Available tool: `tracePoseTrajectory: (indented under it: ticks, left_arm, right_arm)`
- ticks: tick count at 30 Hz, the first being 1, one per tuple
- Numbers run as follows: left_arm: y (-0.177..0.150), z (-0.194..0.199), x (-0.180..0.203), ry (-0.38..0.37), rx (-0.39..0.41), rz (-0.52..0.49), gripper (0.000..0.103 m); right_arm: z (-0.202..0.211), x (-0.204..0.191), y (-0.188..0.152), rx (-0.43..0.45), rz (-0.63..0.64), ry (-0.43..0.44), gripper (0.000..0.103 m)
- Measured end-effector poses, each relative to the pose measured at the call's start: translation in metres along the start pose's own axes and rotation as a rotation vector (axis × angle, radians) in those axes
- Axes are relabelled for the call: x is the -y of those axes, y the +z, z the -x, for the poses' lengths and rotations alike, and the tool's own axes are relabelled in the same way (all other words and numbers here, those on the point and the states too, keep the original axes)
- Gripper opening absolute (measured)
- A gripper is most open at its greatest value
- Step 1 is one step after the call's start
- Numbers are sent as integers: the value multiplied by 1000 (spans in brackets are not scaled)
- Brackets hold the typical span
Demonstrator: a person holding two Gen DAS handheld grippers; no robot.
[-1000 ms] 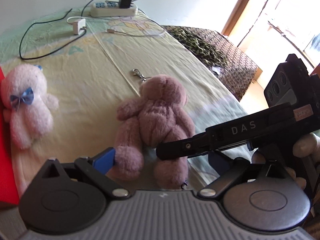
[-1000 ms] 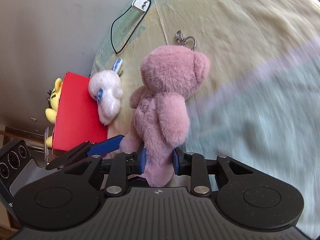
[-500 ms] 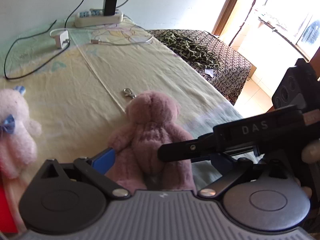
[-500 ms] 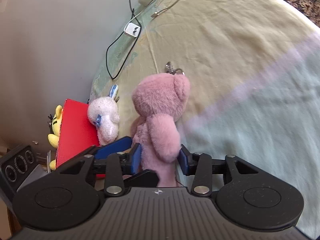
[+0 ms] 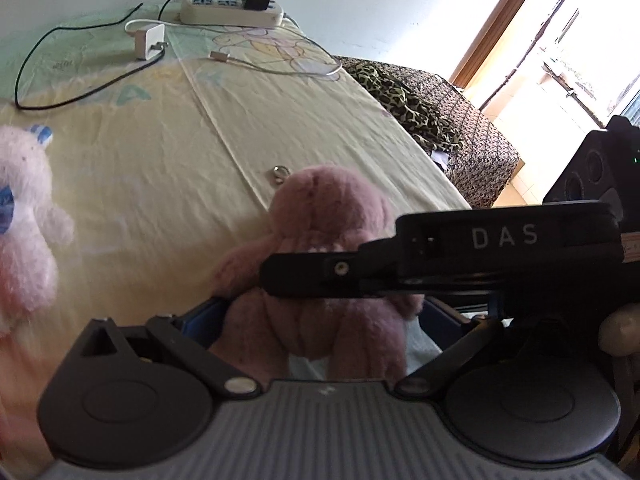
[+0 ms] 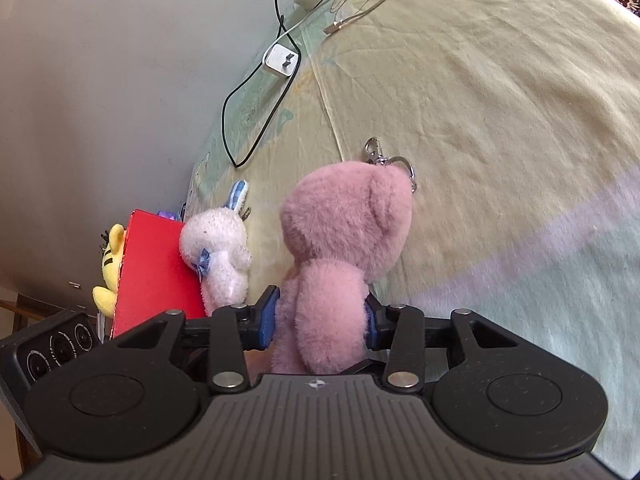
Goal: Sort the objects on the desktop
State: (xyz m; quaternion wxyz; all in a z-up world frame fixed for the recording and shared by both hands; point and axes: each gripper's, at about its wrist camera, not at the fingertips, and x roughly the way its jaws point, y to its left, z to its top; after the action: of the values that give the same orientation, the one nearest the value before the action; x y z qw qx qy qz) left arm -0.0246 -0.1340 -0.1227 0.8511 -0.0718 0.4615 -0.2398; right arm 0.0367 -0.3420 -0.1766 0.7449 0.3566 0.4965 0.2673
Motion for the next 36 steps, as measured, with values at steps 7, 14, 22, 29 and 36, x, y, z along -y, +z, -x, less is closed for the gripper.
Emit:
tracePoseTrajectory:
  ticks: [7, 14, 22, 29, 36]
  left_arm:
    - [-6, 9, 1, -26, -22, 18, 98]
    - [-23, 27, -3, -27, -52, 18, 98]
    - [-49, 63, -18, -51, -72, -3, 98]
    - [-75, 114, -42, -104, -92, -75, 98]
    - [-103, 167, -60, -159, -114, -205, 98]
  right_arm:
    - [3, -9, -10, -32, 44, -26, 44]
    - [-2, -22, -33, -74, 65, -37, 44]
    - [-12, -64, -74, -94, 166, -82, 44]
    - [-20, -107, -124, -72, 179, -107, 44]
    - [-33, -161, -164, -59, 262, -119, 44]
